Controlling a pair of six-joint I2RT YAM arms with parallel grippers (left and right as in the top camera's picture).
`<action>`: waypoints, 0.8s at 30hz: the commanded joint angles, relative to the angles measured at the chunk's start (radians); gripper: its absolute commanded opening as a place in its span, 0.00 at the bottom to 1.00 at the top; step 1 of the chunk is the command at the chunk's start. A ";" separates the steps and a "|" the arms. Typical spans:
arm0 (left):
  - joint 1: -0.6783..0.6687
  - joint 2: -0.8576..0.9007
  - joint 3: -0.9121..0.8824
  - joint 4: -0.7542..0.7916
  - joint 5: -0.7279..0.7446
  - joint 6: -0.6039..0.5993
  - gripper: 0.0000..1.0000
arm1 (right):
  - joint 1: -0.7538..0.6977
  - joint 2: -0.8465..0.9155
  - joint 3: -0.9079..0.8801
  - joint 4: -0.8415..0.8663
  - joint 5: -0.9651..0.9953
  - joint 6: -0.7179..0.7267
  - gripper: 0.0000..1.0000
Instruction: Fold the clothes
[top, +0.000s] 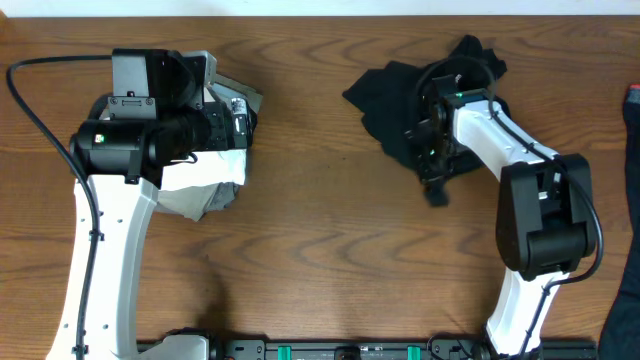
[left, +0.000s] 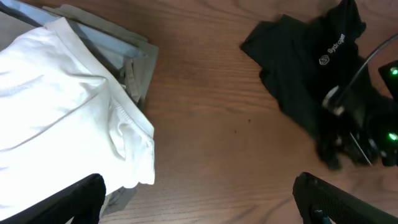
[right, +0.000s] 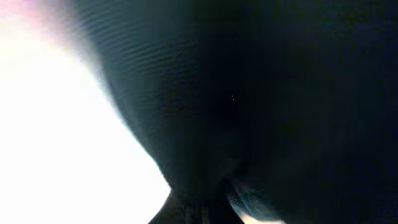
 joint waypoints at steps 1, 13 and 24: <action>-0.002 0.007 0.023 0.000 -0.013 0.014 0.98 | 0.063 -0.063 0.114 -0.099 -0.541 -0.332 0.02; -0.002 0.007 0.023 -0.013 -0.012 0.013 0.98 | 0.259 -0.082 0.248 -0.041 -0.586 -0.319 0.50; -0.033 0.011 0.011 -0.137 -0.012 0.014 0.98 | 0.133 -0.082 0.247 0.055 -0.112 0.160 0.70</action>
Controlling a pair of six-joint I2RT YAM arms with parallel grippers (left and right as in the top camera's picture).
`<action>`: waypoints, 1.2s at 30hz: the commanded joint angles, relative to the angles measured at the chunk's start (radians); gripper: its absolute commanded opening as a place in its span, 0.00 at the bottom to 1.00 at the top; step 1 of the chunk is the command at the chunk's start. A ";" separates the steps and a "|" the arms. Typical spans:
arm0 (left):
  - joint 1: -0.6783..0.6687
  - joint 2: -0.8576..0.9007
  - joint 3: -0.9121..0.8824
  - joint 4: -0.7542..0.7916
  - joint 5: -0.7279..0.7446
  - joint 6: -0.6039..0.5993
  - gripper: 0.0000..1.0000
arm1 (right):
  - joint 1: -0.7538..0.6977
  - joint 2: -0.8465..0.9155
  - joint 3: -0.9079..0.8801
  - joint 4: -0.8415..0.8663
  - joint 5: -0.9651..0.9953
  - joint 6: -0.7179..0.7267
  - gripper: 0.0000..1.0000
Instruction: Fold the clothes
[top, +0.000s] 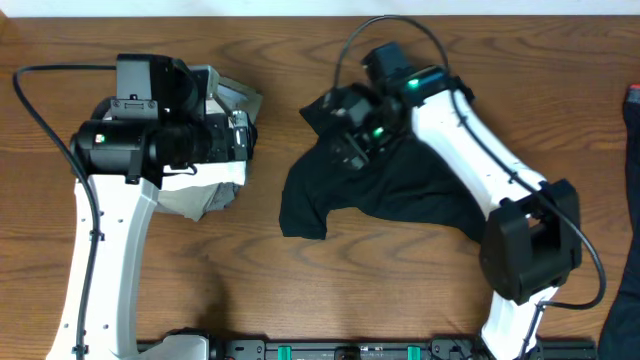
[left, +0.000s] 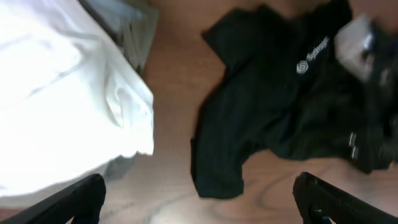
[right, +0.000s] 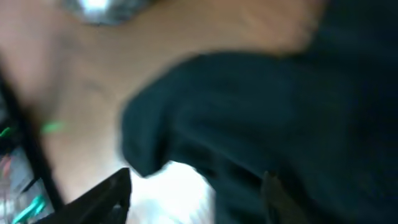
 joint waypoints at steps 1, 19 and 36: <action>-0.036 0.014 0.004 -0.026 -0.011 0.018 0.98 | -0.087 -0.007 0.012 -0.022 0.185 0.201 0.71; -0.483 0.343 -0.214 0.050 -0.195 0.108 0.95 | -0.283 -0.007 0.010 -0.140 0.245 0.309 0.75; -0.735 0.564 -0.214 0.123 -0.489 0.110 0.55 | -0.366 -0.007 0.010 -0.151 0.351 0.376 0.74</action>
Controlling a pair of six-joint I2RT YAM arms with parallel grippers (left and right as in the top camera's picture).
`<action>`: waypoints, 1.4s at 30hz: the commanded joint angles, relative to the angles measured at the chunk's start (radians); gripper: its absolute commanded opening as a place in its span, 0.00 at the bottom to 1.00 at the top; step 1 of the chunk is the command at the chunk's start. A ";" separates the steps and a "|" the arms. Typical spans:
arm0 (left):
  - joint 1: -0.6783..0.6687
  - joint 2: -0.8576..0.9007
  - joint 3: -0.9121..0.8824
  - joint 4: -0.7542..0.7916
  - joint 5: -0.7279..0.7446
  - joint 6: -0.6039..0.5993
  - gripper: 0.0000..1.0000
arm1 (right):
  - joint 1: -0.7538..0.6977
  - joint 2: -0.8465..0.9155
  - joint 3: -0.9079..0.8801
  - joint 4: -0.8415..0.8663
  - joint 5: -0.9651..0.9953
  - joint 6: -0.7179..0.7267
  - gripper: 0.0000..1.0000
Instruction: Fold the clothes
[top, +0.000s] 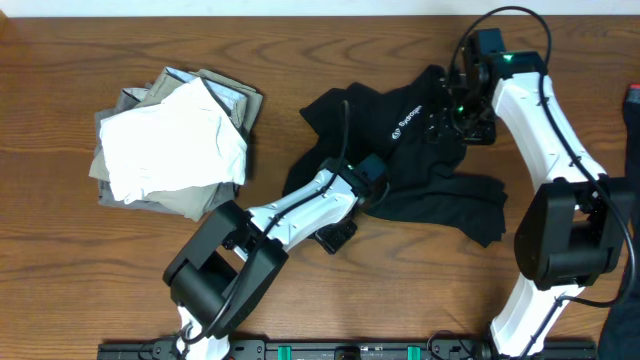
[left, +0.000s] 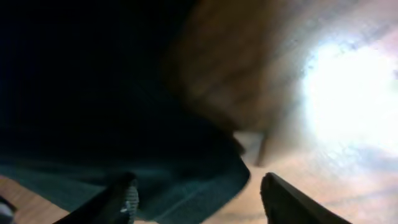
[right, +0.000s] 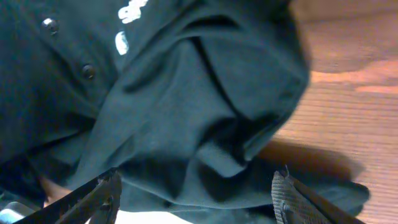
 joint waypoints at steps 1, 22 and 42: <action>0.002 0.008 0.005 0.016 -0.047 0.005 0.50 | -0.046 -0.007 0.011 -0.003 0.020 0.025 0.74; 0.145 -0.320 0.407 -0.359 -0.227 -0.002 0.06 | -0.080 -0.006 -0.013 -0.001 -0.213 -0.214 0.77; 0.239 -0.388 0.416 -0.289 -0.417 -0.023 0.06 | -0.001 -0.006 -0.375 0.215 -0.256 -0.271 0.75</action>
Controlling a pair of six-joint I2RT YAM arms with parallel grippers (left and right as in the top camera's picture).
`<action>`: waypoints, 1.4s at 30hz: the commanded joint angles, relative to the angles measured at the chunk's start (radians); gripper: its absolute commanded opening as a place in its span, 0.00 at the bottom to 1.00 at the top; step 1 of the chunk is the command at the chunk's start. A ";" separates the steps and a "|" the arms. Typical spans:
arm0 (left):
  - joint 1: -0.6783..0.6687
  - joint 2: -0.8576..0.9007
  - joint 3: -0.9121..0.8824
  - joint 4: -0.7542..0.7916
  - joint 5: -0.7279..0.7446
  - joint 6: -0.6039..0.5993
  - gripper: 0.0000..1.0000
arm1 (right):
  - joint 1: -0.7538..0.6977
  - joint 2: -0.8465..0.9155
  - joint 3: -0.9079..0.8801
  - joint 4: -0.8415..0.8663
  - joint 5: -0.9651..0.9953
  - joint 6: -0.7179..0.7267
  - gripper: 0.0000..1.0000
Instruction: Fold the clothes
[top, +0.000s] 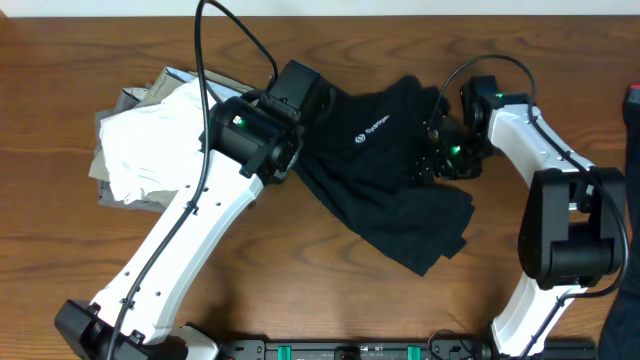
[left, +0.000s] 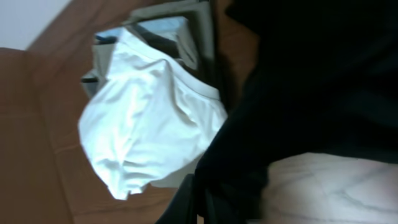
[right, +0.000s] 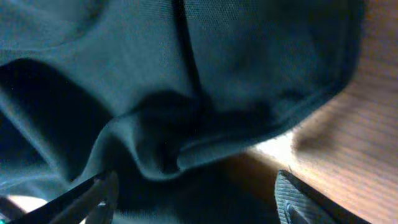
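A black shirt (top: 385, 195) with a small white logo lies crumpled and stretched diagonally across the table's middle. My left gripper (top: 292, 158) is at its upper left edge, beside the clothes pile. In the left wrist view it (left: 200, 202) is shut on a bunch of the black shirt (left: 311, 93). My right gripper (top: 433, 163) rests over the shirt's right side. In the right wrist view it (right: 199, 205) is open, fingers wide apart over folds of the dark shirt (right: 186, 74).
A pile of clothes with a white garment (top: 150, 150) on top of grey ones sits at the left, also in the left wrist view as the white garment (left: 149, 130). Dark cloth (top: 625, 310) and a red item (top: 633, 95) lie at the right edge. Bare wooden table (top: 300, 290) is in front.
My left gripper went from the shirt's lower left hem to its upper left edge by the pile, shut on fabric. The right gripper moved down onto the shirt's right side. The shirt shifted left.
The shirt was bunched at the right under my right gripper, with the left arm over the pile. Then the right gripper held it nearer the centre. Later the left gripper was at its hem and the right open at its top. Now the left holds it.
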 joint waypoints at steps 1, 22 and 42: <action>0.005 -0.019 0.014 0.011 -0.071 -0.021 0.06 | 0.024 -0.006 -0.065 0.043 -0.019 0.016 0.72; 0.005 -0.036 0.040 0.045 -0.156 -0.027 0.06 | -0.204 -0.007 -0.018 0.193 0.169 0.259 0.40; 0.011 -0.036 0.040 0.113 -0.153 -0.046 0.06 | 0.179 -0.179 0.005 -0.168 -0.020 -0.079 0.63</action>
